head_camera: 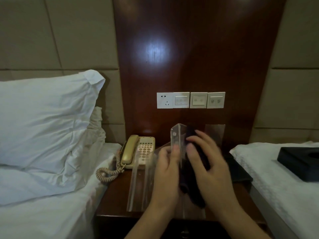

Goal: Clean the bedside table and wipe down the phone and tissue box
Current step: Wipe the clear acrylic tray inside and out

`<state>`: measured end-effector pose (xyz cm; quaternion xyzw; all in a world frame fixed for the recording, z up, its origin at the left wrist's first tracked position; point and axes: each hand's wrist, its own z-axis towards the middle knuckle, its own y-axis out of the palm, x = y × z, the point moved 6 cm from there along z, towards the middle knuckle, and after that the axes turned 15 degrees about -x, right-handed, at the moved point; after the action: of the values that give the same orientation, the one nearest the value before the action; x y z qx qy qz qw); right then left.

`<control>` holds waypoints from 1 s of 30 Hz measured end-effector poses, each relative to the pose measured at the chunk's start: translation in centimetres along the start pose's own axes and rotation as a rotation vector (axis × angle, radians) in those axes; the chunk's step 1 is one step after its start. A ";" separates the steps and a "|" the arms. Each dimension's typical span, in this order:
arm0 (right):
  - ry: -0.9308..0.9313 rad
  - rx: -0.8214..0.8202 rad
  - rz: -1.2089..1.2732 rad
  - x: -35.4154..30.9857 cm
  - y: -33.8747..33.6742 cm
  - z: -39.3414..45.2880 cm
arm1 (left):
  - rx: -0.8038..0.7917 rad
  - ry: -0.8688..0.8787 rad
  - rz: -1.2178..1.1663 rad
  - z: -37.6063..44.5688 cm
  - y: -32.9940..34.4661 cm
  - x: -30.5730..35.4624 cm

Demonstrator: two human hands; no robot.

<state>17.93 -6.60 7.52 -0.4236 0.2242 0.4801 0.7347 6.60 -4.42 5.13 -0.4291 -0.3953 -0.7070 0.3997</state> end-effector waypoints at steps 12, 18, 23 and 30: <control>0.129 -0.129 0.074 4.4 0.6 1.5 | -0.099 -0.104 0.091 0.4 0.8 -2.6; 0.116 -0.254 0.112 4.4 4.0 -6.1 | -0.077 -0.055 0.133 1.9 -0.3 -3.3; 0.182 -0.149 0.110 7.8 1.4 -2.1 | -0.157 -0.091 0.162 1.3 0.8 -5.7; 0.237 -0.249 0.278 8.4 3.3 -6.0 | -0.080 -0.157 0.192 2.2 -0.1 -7.2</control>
<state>19.14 -6.71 -3.31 -0.5296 0.3040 0.5477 0.5719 9.42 -0.78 -0.87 -0.5345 -0.3540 -0.6451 0.4158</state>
